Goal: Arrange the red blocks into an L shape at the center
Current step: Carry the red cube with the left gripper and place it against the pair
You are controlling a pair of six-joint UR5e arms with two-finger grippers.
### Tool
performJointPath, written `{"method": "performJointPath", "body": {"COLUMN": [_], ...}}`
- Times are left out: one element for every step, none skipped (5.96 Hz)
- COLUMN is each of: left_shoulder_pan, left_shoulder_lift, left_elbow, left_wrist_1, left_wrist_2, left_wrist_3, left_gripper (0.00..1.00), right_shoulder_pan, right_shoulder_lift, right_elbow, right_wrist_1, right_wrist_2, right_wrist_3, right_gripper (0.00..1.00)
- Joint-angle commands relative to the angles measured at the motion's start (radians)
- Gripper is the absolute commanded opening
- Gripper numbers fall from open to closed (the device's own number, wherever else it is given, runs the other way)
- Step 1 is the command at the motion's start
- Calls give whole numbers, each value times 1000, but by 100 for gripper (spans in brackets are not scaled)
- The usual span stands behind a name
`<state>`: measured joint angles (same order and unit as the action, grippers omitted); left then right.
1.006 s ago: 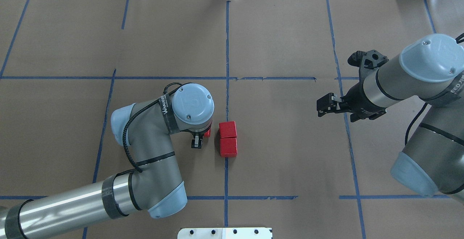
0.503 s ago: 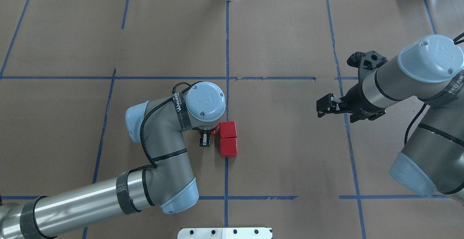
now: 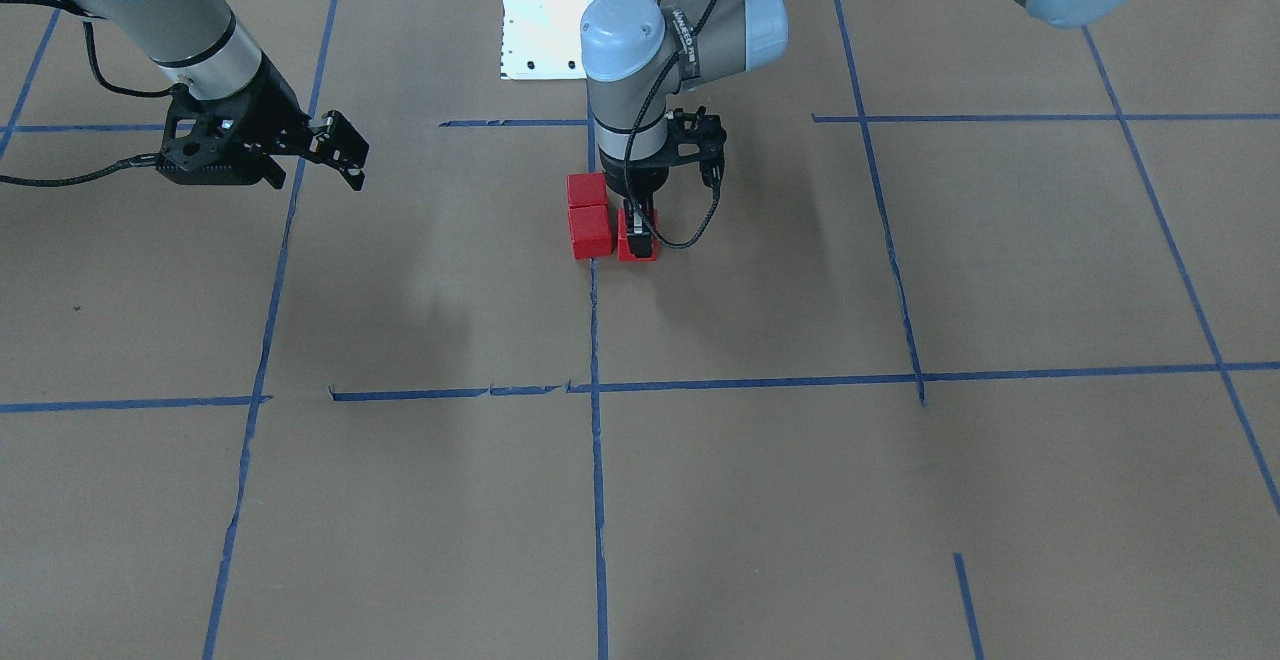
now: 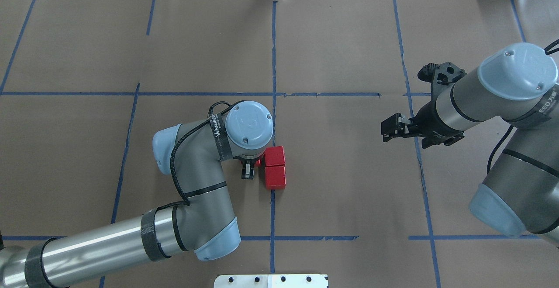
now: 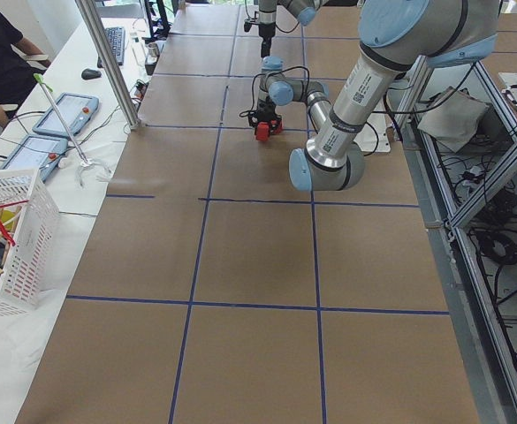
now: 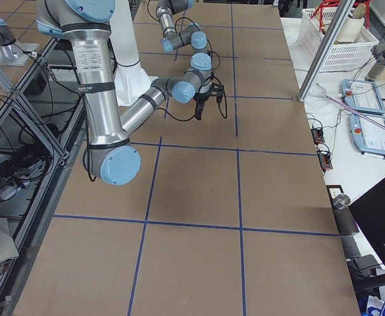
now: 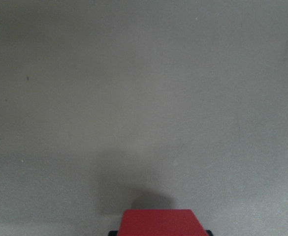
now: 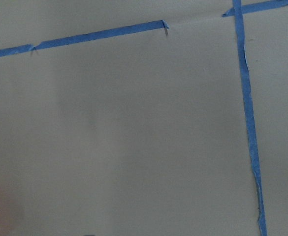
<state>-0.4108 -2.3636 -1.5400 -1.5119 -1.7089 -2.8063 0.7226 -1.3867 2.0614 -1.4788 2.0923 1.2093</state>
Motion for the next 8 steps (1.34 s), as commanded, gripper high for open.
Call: {"method": "performJointPath", "body": {"left_shoulder_pan": [6,13,15,17,17,17,17,17], "left_shoulder_lift": [-3,1,1,-2,1,4,6,0], "left_elbow": [-2,-3,-3,-3,-3,-2,-2,-5], "left_wrist_1": [1,1,1,1,1,-2,-4,-5], "left_wrist_2": [0,0,0,0,0,-1,-1,0], "left_wrist_3": [-5,-6,-6,-6,-4,-4,1,-5], "left_gripper": [7,8,8,9,15,25,99,100], "right_shoulder_pan": [0,0,0,0,0,0,0,0], "right_shoulder_lift": [0,0,0,0,1,1,1,1], "right_elbow": [-1,-1,-1,-1,2,2,5,5], "right_wrist_1": [0,0,0,0,0,0,0,0], "right_wrist_2": [0,0,2,0,0,0,0,2], "right_wrist_3": [1,1,1,1,1,1,1,39], "right_gripper": [99,99,99,99,99,100,100,99]}}
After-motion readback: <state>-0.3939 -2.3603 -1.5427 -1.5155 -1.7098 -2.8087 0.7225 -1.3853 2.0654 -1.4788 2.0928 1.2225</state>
